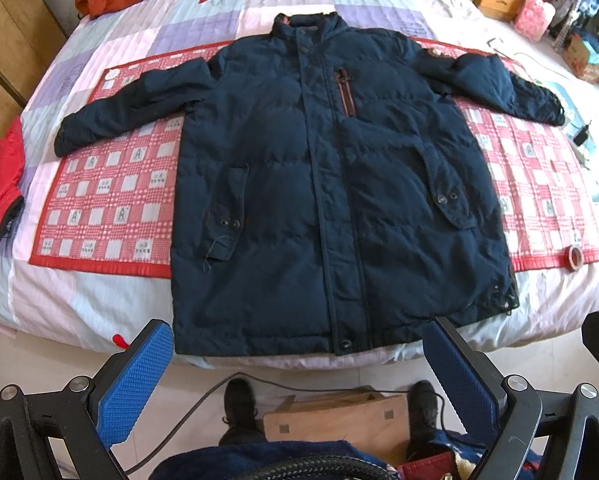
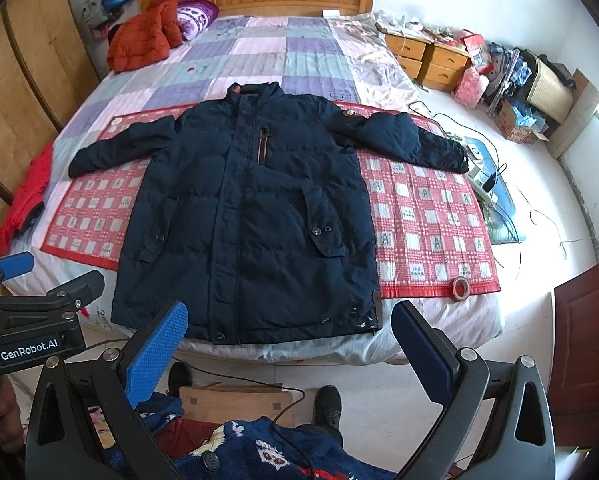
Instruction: Fold large clothes
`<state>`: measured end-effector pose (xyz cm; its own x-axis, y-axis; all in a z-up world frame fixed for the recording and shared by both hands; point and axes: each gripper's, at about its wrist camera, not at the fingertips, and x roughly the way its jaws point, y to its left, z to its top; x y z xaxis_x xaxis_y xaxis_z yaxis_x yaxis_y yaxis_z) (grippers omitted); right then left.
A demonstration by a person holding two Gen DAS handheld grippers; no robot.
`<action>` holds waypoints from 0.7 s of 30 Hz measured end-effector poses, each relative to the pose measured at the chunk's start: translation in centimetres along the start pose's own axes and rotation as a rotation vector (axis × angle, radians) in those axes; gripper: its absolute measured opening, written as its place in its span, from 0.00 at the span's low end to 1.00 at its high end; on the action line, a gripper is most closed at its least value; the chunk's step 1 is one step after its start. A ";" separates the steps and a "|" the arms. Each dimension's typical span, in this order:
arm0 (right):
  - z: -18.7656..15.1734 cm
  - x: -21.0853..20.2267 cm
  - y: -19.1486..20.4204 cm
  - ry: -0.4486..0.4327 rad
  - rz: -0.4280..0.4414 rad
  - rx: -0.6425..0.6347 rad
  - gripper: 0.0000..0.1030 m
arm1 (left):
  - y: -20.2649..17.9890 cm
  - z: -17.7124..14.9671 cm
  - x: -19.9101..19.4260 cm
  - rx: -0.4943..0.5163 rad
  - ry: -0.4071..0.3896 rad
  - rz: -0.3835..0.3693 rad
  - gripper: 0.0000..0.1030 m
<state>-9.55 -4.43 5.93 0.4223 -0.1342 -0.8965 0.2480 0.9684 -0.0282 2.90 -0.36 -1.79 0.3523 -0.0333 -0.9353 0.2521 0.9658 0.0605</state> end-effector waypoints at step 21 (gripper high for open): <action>1.4 1.6 0.4 0.032 0.019 -0.004 1.00 | 0.1 -0.7 1.2 -0.018 0.029 -0.001 1.00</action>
<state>-7.55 -4.54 5.08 0.3986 -0.1093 -0.9106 0.2365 0.9715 -0.0132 2.75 -0.13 -3.10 0.3259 -0.0272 -0.9450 0.2363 0.9702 0.0536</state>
